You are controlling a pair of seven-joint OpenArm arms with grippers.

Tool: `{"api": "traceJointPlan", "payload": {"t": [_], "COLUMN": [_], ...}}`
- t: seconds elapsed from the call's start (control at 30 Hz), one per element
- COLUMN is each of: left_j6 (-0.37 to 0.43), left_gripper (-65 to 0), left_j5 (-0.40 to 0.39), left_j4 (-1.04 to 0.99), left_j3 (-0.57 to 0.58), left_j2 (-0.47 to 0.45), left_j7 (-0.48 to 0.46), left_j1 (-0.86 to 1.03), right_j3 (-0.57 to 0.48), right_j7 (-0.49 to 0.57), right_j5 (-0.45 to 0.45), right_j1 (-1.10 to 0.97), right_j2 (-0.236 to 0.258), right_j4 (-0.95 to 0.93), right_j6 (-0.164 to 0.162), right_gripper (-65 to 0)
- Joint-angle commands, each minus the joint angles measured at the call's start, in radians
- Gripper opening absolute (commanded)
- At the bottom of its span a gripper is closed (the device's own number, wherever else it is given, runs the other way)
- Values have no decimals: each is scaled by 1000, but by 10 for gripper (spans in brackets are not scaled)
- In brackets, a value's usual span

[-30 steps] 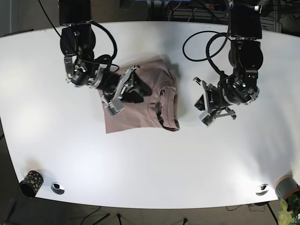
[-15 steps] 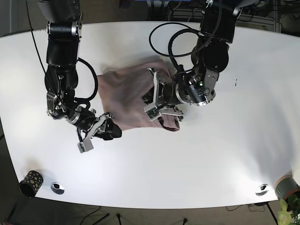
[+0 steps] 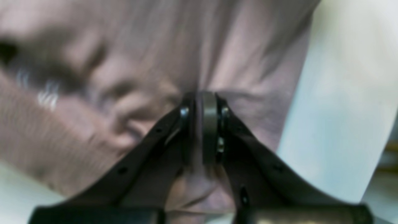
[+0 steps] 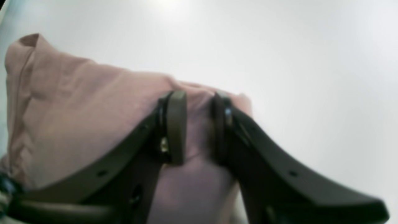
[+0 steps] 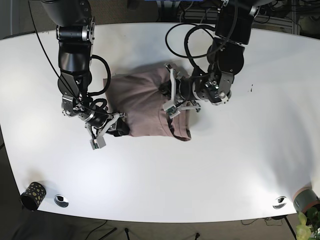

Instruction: Fold the T-shirt properly

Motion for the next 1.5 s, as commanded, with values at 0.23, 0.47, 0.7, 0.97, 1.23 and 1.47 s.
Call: {"api": "traceJointPlan", "payload": {"t": [0.23,0.47,0.7,0.97,1.23,1.47], "left_j6": [5,5,5,5,101,299], "left_gripper": [-614,-614,-614,-612,-440,-340], "left_j5": [23,22,26,29,28,28], "left_j4": [-136,-139,-100,59,185,285], "left_j3": [-55,-58,-58,-59,-59,-59], "left_j2": [-138,-183,-206,-210,-204,-203], "left_j7": [-133,-135,-135,-110,-52,-101], "left_j1": [-97,-182,-234,-226,-166,-80], "right_j3": [-2,-3,-77,-354,-371,-261], "right_j7": [8,-35,-84,-89,-150,-201], "right_j5": [7,-1,-2,-2,8,8], "right_j1": [-89,-174,-267,-299,-259,-238], "right_j2": [31,-6,-49,-112,-231,-230], "right_j4": [128,222,389,476,480,481], "right_j6": [35,35,35,35,35,35], "right_gripper": [-514,-518,-518,-518,-520,-520]}}
